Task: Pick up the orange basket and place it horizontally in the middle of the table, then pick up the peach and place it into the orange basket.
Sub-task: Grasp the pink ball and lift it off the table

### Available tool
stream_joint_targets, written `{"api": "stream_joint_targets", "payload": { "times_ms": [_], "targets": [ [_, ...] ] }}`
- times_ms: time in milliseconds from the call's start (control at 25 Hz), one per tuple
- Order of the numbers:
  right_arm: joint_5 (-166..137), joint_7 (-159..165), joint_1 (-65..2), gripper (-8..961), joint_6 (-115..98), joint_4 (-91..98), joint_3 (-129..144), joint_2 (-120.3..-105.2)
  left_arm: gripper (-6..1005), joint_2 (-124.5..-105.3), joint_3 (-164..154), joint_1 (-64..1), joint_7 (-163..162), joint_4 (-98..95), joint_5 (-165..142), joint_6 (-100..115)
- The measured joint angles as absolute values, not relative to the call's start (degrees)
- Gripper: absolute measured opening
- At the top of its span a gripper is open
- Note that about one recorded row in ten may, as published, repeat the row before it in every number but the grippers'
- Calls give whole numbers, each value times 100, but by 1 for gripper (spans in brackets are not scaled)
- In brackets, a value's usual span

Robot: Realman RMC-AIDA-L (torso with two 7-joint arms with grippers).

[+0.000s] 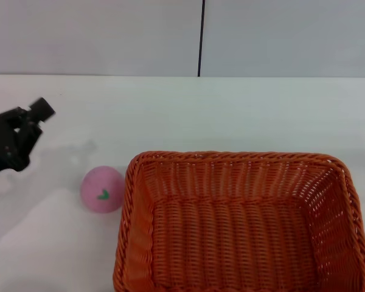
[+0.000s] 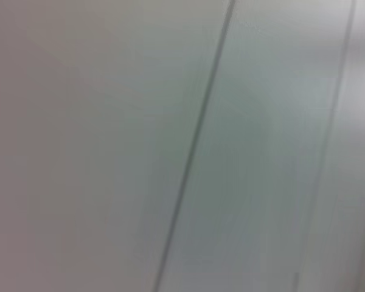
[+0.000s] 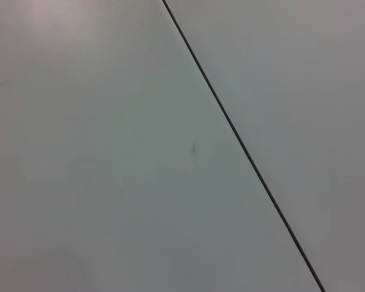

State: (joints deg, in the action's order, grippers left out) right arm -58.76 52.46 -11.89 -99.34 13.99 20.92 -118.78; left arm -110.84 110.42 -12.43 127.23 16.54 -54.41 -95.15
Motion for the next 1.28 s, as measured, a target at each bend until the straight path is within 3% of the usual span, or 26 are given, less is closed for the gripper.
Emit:
{"api": "stream_joint_targets", "payload": {
  "times_ms": [240, 400, 520, 600, 1000, 1280],
  "targets": [
    [-5876, 5228, -1167, 474, -9899, 1397, 2092, -11876, 33, -11021, 11128, -1244, 12712, 1623, -5860, -9218],
    [-5880, 5166, -1205, 474, -9864, 1386, 2092, -11874, 67, -11255, 11429, -1189, 12659, 1658, -5975, -8218],
    [-5890, 5165, -1216, 474, -9859, 1386, 2092, -11874, 93, -11268, 11379, -1231, 12644, 1671, -6192, -8022],
    [-5893, 5164, -1217, 474, -9853, 1386, 2092, -11874, 310, -11242, 11359, -1335, 12545, 1646, -6725, -7886],
    [-5900, 5159, -1213, 473, -9842, 1381, 2104, -11877, 541, -11203, 11367, -1355, 12340, 1666, -7432, -7783],
    [-5905, 5159, -1212, 474, -9845, 1337, 2100, -11883, 759, -11270, 11364, -1404, 12339, 1671, -7724, -7630]
  ]
}}
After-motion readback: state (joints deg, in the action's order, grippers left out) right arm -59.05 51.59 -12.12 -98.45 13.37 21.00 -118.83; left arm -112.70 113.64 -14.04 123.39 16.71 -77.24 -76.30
